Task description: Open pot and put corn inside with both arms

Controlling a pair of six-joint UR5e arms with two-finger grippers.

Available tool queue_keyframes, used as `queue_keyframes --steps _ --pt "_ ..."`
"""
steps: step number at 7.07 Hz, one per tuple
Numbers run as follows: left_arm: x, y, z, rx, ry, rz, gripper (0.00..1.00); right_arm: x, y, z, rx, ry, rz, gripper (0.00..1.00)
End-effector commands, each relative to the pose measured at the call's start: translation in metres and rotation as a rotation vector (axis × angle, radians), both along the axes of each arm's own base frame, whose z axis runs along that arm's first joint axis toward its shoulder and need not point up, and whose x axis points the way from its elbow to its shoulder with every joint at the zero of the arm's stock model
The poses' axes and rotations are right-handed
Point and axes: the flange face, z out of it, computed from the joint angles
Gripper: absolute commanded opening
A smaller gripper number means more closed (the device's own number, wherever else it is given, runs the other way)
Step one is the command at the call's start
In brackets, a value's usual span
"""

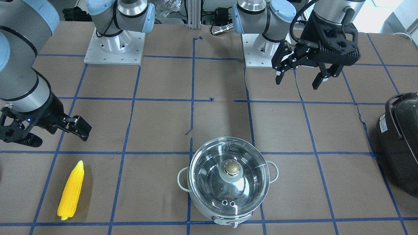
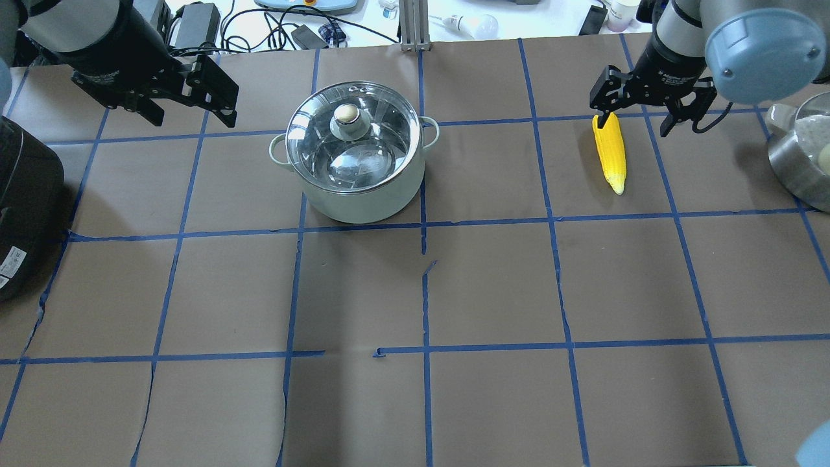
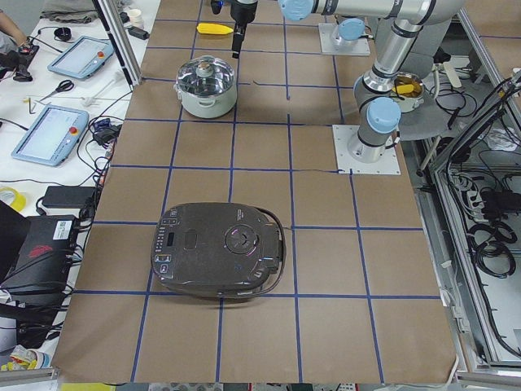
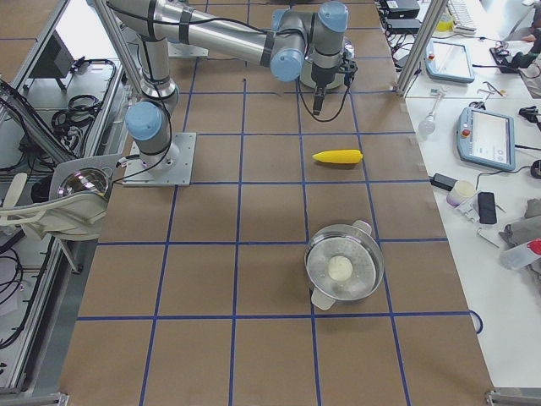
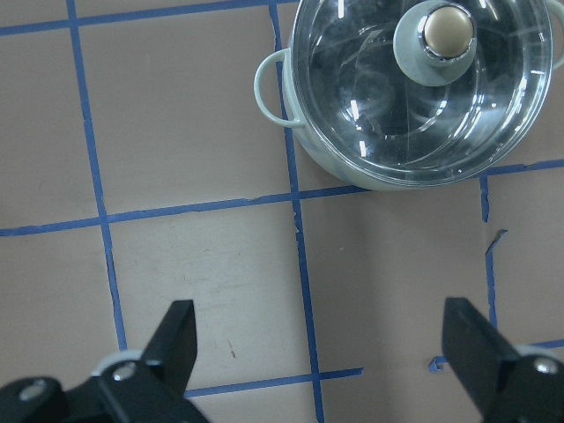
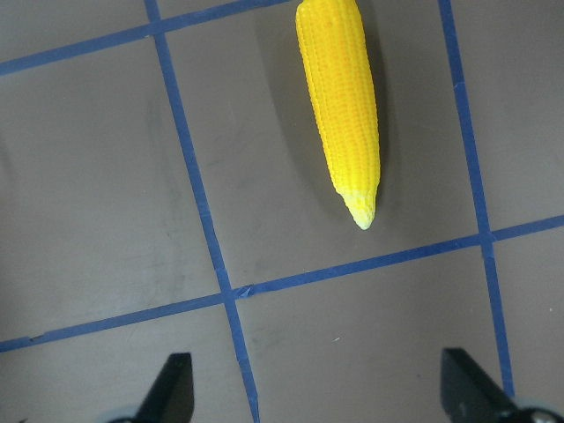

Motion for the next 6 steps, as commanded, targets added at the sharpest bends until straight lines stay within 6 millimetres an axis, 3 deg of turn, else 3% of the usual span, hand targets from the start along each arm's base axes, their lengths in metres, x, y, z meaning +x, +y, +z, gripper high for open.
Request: queue_keyframes --steps 1,2,3,6 --pt "0.001 -0.001 0.000 -0.001 0.000 0.001 1.00 -0.006 -0.019 -0.049 -0.046 0.006 0.007 1.00" --pt "0.000 -0.001 -0.001 0.002 0.000 0.000 1.00 -0.008 -0.027 -0.058 -0.077 0.013 0.013 1.00" --pt "0.000 0.000 0.000 0.001 0.000 0.000 1.00 -0.011 -0.039 -0.080 -0.088 0.023 0.054 1.00" --pt "0.001 -0.001 0.000 0.001 0.000 0.001 1.00 -0.043 -0.058 -0.127 -0.083 0.072 0.086 1.00"
